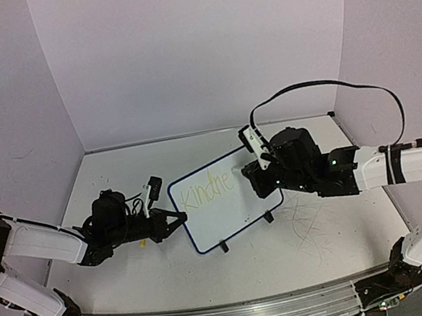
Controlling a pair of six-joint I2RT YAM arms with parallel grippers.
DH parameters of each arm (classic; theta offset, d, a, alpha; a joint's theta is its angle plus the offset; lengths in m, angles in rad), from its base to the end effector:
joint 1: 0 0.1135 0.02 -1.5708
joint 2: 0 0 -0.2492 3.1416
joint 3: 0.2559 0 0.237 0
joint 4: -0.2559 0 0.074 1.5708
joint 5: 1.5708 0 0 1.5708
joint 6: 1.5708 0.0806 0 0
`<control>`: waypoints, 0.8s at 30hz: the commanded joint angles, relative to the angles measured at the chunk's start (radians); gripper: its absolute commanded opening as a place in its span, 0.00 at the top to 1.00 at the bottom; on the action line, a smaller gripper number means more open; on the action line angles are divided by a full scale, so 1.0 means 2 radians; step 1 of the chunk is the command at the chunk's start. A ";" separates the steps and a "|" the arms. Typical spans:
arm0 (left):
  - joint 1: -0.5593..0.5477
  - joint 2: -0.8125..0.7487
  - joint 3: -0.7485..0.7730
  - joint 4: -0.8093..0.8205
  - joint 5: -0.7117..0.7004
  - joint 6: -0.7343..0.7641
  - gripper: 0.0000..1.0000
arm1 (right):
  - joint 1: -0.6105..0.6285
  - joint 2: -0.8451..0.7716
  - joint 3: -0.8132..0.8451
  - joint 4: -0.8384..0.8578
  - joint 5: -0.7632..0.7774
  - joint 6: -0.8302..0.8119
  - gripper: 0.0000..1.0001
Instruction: Write a sentence on the whiteboard
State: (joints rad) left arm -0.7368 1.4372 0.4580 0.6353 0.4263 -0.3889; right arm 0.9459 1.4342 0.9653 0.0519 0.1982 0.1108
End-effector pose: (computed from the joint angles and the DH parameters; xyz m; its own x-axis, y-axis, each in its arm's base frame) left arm 0.2022 -0.2284 0.1539 -0.5724 0.0531 -0.8183 0.7382 0.4678 -0.4860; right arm 0.2221 0.2808 0.2483 -0.3118 -0.2469 -0.9175 -0.6594 0.7515 0.0218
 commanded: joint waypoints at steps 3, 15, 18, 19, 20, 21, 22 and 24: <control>-0.001 -0.008 0.010 -0.022 -0.010 0.011 1.00 | 0.001 0.006 0.009 0.009 0.038 0.011 1.00; -0.001 -0.011 0.010 -0.023 -0.010 0.011 1.00 | 0.000 0.017 0.016 0.012 0.050 0.011 1.00; -0.001 -0.010 0.011 -0.024 -0.009 0.011 1.00 | 0.000 0.021 0.018 0.017 0.048 0.009 1.00; -0.001 -0.010 0.011 -0.024 -0.009 0.011 1.00 | 0.000 0.022 0.018 0.018 0.047 0.009 1.00; -0.001 -0.011 0.011 -0.025 -0.010 0.011 1.00 | 0.000 0.022 0.018 0.019 0.045 0.009 1.00; -0.001 -0.011 0.010 -0.025 -0.010 0.011 1.00 | 0.000 0.023 0.019 0.020 0.043 0.008 1.00; -0.001 -0.011 0.011 -0.025 -0.010 0.011 1.00 | 0.000 0.023 0.019 0.020 0.041 0.007 1.00; -0.001 -0.011 0.010 -0.024 -0.010 0.011 1.00 | 0.000 0.024 0.019 0.021 0.036 0.007 1.00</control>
State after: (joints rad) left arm -0.7368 1.4334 0.4580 0.6281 0.4259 -0.3893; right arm 0.9459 1.4711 0.9665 0.0553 0.2745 0.1249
